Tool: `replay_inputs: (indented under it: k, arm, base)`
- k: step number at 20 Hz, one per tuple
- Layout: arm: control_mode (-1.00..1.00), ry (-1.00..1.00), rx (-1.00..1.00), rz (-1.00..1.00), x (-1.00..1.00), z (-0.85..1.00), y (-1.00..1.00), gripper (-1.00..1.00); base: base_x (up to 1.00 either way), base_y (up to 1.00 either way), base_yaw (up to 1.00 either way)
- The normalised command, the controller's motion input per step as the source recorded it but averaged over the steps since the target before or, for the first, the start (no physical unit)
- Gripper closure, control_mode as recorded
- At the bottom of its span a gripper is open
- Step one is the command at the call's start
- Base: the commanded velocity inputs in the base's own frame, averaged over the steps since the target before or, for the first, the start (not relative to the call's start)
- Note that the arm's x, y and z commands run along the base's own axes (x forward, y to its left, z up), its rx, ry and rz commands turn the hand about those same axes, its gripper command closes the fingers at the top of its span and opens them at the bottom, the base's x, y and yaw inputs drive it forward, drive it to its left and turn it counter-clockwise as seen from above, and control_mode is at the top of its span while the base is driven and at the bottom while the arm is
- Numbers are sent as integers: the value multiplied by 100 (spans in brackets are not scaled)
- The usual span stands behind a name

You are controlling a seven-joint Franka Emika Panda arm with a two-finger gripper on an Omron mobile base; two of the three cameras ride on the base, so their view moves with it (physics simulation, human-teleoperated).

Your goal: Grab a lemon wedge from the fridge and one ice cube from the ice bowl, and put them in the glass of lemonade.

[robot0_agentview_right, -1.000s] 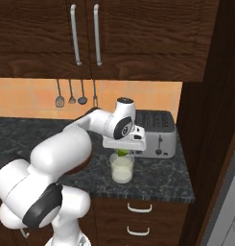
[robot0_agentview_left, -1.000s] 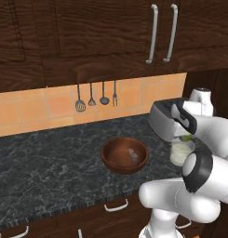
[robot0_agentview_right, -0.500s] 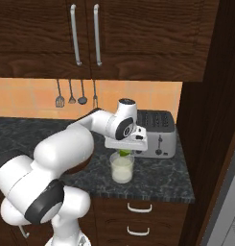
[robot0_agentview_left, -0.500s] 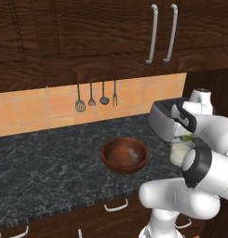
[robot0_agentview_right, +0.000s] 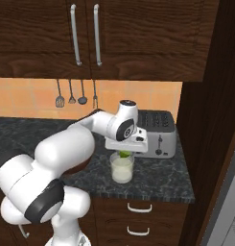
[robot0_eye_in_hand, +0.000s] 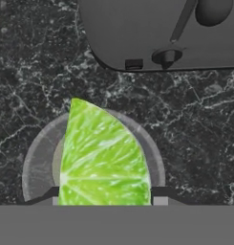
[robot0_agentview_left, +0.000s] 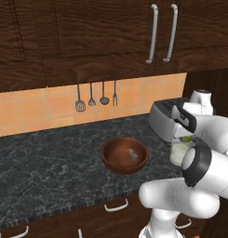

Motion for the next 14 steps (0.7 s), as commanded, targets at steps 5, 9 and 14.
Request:
replay_inputs:
  k: [5, 9, 14]
  arm:
    - [-100, 0, 0, 0, 0, 0, 0, 100]
    - [-100, 0, 0, 0, 0, 0, 0, -100]
    - [-100, 0, 0, 0, 0, 0, 0, -100]
  base:
    - [0, 0, 0]
    - [0, 0, 0]
    - [0, 0, 0]
